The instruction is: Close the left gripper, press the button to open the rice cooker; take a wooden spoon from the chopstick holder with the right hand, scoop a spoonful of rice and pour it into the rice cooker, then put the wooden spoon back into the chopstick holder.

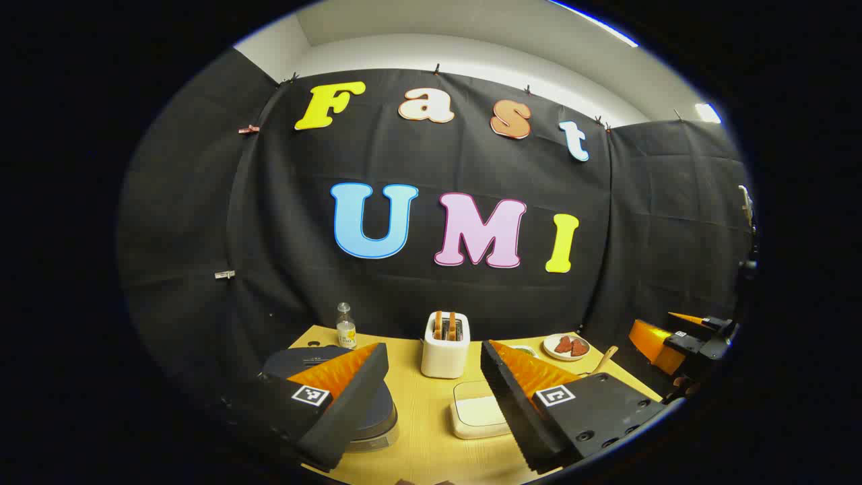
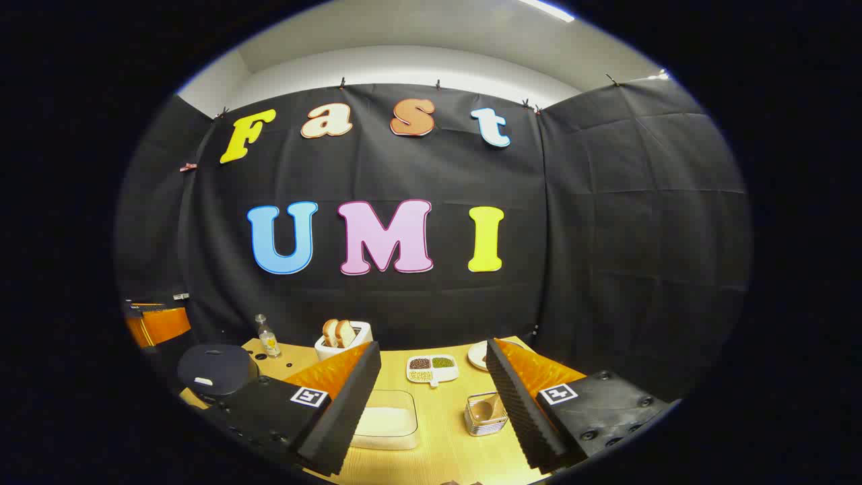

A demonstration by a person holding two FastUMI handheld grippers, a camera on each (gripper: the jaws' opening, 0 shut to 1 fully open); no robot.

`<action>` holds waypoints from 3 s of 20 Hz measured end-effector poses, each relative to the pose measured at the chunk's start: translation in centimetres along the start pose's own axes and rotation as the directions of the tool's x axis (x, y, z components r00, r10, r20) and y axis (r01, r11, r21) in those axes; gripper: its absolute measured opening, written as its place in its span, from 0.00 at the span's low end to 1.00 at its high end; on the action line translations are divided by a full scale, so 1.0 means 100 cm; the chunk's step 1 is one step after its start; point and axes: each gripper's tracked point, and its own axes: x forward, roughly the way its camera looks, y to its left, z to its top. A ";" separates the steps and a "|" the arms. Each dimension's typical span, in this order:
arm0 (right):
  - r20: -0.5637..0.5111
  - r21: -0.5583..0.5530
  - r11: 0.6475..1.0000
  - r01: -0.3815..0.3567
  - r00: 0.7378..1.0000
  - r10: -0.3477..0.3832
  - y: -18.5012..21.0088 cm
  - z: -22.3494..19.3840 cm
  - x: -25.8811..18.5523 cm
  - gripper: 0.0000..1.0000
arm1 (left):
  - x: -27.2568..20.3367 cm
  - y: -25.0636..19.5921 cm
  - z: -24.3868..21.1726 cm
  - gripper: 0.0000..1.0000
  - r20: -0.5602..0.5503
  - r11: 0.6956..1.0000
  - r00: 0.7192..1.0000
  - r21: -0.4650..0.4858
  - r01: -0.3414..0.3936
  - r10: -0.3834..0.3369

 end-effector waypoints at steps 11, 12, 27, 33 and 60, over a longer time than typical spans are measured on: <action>-0.029 -0.008 0.999 -0.036 0.999 0.036 0.002 -0.012 0.006 0.98 | 0.011 0.006 -0.008 0.96 -0.017 0.999 0.999 -0.003 -0.036 0.036; -0.023 -0.014 0.999 -0.041 0.999 0.041 0.002 -0.011 0.007 0.98 | 0.012 0.007 -0.007 0.96 -0.015 0.999 0.999 -0.001 -0.046 0.046; -0.030 0.015 0.996 -0.089 0.996 0.089 -0.015 -0.018 0.018 0.98 | 0.009 0.032 -0.002 0.95 -0.039 0.987 0.986 0.009 -0.159 0.159; -0.056 0.012 0.996 -0.087 0.995 0.088 -0.027 -0.028 0.016 0.98 | 0.011 0.080 0.001 0.74 -0.053 0.972 0.971 -0.008 -0.233 0.233; -0.161 0.007 1.000 -0.012 0.987 0.013 -0.053 -0.071 -0.017 0.98 | 0.035 0.152 -0.152 0.07 -0.414 0.951 0.896 -0.180 -0.253 0.160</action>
